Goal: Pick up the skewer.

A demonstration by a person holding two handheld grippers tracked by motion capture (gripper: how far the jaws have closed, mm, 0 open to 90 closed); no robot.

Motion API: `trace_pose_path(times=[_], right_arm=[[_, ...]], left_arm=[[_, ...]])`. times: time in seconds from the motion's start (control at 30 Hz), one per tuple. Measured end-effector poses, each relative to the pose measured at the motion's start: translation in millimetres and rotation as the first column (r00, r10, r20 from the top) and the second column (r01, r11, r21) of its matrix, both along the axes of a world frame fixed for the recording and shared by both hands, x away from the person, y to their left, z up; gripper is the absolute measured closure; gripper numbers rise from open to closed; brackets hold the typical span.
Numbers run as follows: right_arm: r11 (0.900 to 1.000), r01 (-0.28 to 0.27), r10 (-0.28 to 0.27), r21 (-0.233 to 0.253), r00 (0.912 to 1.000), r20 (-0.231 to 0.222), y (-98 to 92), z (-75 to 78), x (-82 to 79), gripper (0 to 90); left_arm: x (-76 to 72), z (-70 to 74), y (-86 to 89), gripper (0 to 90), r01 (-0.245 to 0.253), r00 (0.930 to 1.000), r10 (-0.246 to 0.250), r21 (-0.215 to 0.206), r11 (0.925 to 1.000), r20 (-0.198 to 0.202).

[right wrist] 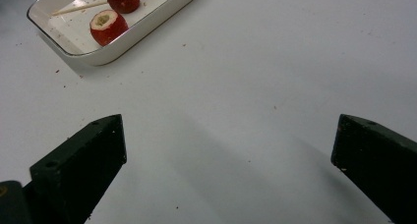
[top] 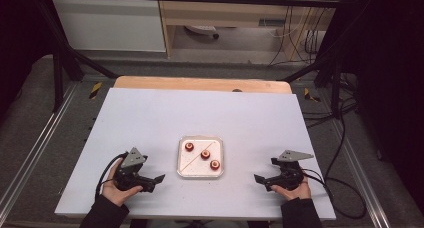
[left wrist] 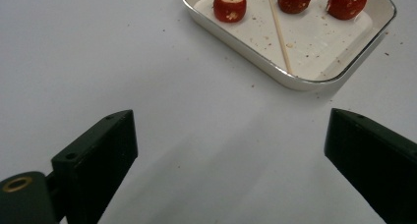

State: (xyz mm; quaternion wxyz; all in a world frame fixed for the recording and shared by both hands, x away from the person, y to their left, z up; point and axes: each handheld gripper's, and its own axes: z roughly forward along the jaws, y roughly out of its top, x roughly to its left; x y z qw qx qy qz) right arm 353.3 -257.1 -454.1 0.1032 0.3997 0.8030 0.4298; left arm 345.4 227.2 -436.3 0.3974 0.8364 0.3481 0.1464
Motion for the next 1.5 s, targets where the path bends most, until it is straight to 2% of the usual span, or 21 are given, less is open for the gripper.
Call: trace_pose_path(times=[0.27, 0.77, 0.93, 1.2, 1.27, 1.3, 1.33, 1.5], right_arm=[[1.000, 0.003, -0.003, 0.001, 1.0000, -0.001, 0.5, -0.3, 0.1, 0.7], [1.000, 0.003, -0.003, -0.003, 1.0000, -0.002, 0.4, -0.3, 0.0, 0.7], [1.000, 0.002, -0.002, -0.003, 1.0000, -0.005, 0.5, -0.3, 0.0, 0.8], [1.000, 0.000, 0.000, -0.002, 1.0000, -0.005, 0.6, -0.4, 0.1, 0.9], [1.000, -0.001, 0.001, -0.002, 1.0000, -0.005, 0.6, -0.5, 0.2, 0.9], [1.000, -0.001, 0.001, -0.002, 1.0000, -0.005, 0.6, -0.5, 0.2, 0.9], [1.000, 0.001, -0.001, -0.001, 1.0000, -0.006, 0.7, -0.5, 0.0, 0.9], [1.000, -0.002, 0.001, -0.004, 1.0000, -0.006, 0.7, -0.7, 0.2, 0.9]], left_arm=[[5.4, 8.1, -18.2, 5.8, 0.024, 0.9997, -0.024, 0.019, 0.9995, -0.002], [19.9, 22.6, -60.0, 8.8, 0.035, 0.9992, -0.035, 0.040, 0.9986, -0.018], [26.2, 19.2, -76.2, 17.0, 0.034, 0.9988, -0.031, 0.064, 0.9974, -0.037], [33.5, 12.5, -87.8, 30.9, 0.025, 0.9987, -0.021, 0.082, 0.9964, -0.047], [34.6, 10.3, -90.1, 40.5, 0.024, 0.9986, -0.020, 0.087, 0.9959, -0.049], [35.0, 9.2, -91.2, 40.5, 0.023, 0.9985, -0.018, 0.090, 0.9957, -0.052], [35.3, 8.1, -92.0, 46.1, 0.028, 0.9984, -0.023, 0.097, 0.9949, -0.053], [35.7, 2.5, -96.3, 54.9, 0.035, 0.9968, -0.027, 0.109, 0.9935, -0.075]])
